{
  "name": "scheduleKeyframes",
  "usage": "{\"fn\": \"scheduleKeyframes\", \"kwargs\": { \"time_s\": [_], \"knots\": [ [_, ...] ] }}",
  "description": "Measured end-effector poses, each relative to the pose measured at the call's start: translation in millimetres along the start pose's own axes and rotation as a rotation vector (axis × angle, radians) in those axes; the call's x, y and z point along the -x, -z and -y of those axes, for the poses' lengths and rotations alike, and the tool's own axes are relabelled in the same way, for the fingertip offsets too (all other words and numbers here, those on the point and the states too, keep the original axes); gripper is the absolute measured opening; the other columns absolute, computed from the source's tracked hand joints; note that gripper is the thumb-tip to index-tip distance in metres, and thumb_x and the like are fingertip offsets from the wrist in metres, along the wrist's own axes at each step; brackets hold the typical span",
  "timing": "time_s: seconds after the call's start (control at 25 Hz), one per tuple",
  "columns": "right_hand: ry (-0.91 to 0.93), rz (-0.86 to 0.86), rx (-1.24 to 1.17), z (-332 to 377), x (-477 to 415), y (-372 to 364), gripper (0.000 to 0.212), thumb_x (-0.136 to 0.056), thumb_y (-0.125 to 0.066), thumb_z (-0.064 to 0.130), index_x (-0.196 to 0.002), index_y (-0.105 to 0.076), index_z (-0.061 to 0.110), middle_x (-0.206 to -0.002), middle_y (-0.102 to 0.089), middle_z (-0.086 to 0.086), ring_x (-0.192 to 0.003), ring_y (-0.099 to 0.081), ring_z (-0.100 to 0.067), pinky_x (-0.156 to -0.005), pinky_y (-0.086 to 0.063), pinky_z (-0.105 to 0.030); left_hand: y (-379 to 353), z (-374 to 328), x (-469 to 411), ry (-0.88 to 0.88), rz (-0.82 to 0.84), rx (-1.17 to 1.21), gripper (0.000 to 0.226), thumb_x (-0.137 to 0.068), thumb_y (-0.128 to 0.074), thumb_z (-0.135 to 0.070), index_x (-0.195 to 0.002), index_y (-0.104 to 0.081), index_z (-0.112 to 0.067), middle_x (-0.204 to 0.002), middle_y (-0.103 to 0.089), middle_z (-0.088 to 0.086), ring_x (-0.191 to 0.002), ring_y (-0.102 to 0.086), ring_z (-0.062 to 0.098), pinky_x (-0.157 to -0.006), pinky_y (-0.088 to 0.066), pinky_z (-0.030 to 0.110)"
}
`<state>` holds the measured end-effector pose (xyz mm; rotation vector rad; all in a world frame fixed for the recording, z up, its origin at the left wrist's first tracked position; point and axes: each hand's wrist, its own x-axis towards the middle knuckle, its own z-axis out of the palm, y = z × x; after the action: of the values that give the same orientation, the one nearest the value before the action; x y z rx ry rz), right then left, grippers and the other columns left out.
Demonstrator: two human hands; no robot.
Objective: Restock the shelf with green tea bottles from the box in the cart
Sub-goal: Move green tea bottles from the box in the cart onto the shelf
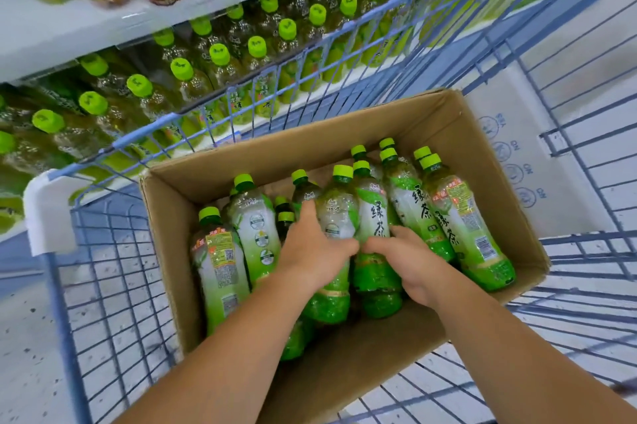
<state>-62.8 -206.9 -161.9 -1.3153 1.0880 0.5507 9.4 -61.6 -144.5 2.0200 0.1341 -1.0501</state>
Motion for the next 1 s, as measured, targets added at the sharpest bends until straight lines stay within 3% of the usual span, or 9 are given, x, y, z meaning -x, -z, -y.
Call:
{"fn": "scheduleKeyframes", "kwargs": {
  "time_s": [0.08,0.16,0.36,0.48,0.68,0.84,1.0],
  "knots": [
    [0.023,-0.021,-0.020,3,10,1,0.052,-0.070,-0.075,0.015,-0.120,-0.063,0.014,-0.103,-0.076,-0.009,-0.093,-0.074,-0.028,-0.088,-0.059,-0.051,6,-1,4,-0.069,0.017,0.135,0.055,-0.072,-0.080,-0.028,-0.116,-0.048,-0.040,-0.099,-0.066,-0.014,-0.088,-0.064,0.009,-0.066,-0.047,0.024],
    [0.052,-0.047,-0.047,7,23,1,0.054,-0.072,-0.073,0.013,-0.124,-0.060,0.013,-0.106,-0.075,-0.009,-0.092,-0.075,-0.027,-0.083,-0.060,-0.049,18,-2,10,-0.085,0.022,0.272,0.053,-0.075,-0.080,-0.027,-0.117,-0.051,-0.042,-0.097,-0.070,-0.015,-0.087,-0.068,0.006,-0.077,-0.056,0.031],
    [0.204,-0.107,-0.066,23,68,-27,0.049,-0.067,-0.073,0.014,-0.116,-0.063,0.018,-0.104,-0.075,-0.008,-0.097,-0.072,-0.032,-0.089,-0.057,-0.055,66,1,36,-0.048,0.094,0.494,0.046,-0.073,-0.074,-0.042,-0.116,-0.062,-0.032,-0.102,-0.076,-0.003,-0.090,-0.074,0.022,-0.083,-0.059,0.054],
    [0.303,-0.132,-0.043,35,100,-59,0.053,-0.060,-0.074,0.026,-0.112,-0.065,0.026,-0.106,-0.075,-0.003,-0.100,-0.071,-0.029,-0.092,-0.054,-0.058,105,-3,64,-0.121,0.074,0.502,0.050,-0.070,-0.084,-0.037,-0.115,-0.064,-0.027,-0.097,-0.077,-0.003,-0.087,-0.075,0.020,-0.078,-0.061,0.047],
    [0.485,-0.231,0.139,75,152,-125,0.019,-0.086,-0.072,0.035,-0.102,-0.064,0.031,-0.100,-0.072,0.010,-0.092,-0.068,-0.010,-0.084,-0.055,-0.041,186,9,106,-0.187,-0.043,0.536,0.043,-0.076,-0.083,-0.024,-0.112,-0.062,-0.031,-0.096,-0.077,-0.007,-0.083,-0.075,0.015,-0.071,-0.059,0.039],
    [0.574,-0.188,0.201,112,185,-188,0.028,-0.085,-0.073,0.040,-0.110,-0.062,0.032,-0.103,-0.071,0.012,-0.095,-0.067,-0.009,-0.083,-0.054,-0.038,260,32,131,-0.248,-0.141,0.556,0.040,-0.080,-0.080,-0.018,-0.113,-0.060,-0.030,-0.096,-0.075,0.000,-0.081,-0.074,0.022,-0.065,-0.058,0.040],
    [0.676,-0.115,0.188,145,205,-265,0.024,-0.086,-0.074,0.036,-0.107,-0.063,0.036,-0.098,-0.073,0.015,-0.090,-0.070,-0.006,-0.080,-0.056,-0.037,340,51,143,-0.371,-0.267,0.507,0.044,-0.080,-0.081,-0.020,-0.117,-0.059,-0.028,-0.098,-0.072,-0.001,-0.086,-0.072,0.023,-0.073,-0.058,0.042]
  ]
}}
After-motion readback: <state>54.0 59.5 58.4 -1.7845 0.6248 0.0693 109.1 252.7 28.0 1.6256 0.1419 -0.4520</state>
